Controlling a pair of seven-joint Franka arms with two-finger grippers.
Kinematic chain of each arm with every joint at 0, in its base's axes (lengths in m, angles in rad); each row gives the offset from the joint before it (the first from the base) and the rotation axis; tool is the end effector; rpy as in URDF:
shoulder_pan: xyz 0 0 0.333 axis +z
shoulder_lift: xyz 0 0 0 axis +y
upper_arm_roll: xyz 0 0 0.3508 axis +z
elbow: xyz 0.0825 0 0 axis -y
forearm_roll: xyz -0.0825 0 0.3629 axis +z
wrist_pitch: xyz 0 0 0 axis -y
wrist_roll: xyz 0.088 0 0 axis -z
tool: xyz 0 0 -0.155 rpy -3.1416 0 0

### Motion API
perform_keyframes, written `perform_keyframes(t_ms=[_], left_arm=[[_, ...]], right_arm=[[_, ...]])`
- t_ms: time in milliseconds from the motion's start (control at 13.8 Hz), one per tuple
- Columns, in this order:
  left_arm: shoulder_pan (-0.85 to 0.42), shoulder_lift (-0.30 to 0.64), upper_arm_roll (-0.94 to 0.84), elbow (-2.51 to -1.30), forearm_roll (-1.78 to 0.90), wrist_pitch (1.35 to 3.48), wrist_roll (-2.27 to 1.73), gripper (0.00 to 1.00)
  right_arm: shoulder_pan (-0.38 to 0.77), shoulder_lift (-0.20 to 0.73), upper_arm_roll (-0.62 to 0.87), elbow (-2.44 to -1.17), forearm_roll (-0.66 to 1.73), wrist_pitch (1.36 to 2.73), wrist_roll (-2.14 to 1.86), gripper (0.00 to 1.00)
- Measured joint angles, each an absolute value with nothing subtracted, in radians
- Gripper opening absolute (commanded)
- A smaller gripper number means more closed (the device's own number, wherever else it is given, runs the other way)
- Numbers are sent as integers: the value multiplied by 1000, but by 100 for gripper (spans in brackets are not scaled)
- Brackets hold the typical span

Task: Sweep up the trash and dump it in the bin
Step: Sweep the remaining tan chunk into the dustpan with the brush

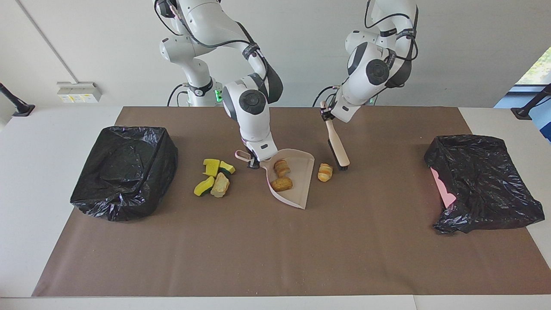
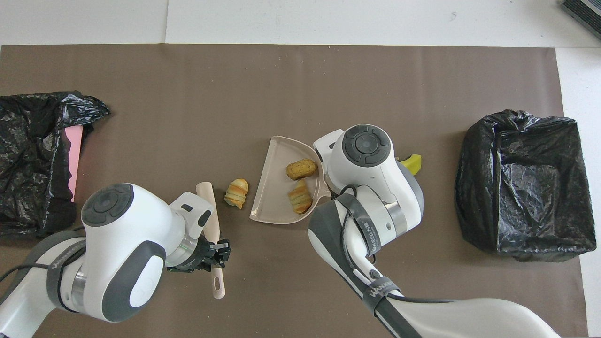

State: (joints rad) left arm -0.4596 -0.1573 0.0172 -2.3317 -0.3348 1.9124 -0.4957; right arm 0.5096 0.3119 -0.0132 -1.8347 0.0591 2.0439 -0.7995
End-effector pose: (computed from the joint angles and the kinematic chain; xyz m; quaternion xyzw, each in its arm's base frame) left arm 0.3638 -0.2146 0.3872 0.9750 0.1016 -0.1827 0.0752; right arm 0.5310 0.2947 0.3501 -0.8048 -0.5909 0.0471 0.0310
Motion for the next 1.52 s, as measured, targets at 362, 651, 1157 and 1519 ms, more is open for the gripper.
perform_keyframes(t_ms=[362,651,1157,1519], left_arm=[[-564,-61,-10,-2317,-338,2057,-436,0],[-663,-57,-19,-2259,-401,2057,-409,0],[-674,-71,-4,-2183,-423,1903,-397,0],[-662,-157,5,-2191,-410,1772,-577,0]], right_arm=[[510,312,-13,-1835,58,2044,-799,0],[510,312,-13,-1836,58,2044,-799,0],[510,312,-13,-1836,58,2044,-799,0],[474,293,-15,-1832,58,2021,-810,0]])
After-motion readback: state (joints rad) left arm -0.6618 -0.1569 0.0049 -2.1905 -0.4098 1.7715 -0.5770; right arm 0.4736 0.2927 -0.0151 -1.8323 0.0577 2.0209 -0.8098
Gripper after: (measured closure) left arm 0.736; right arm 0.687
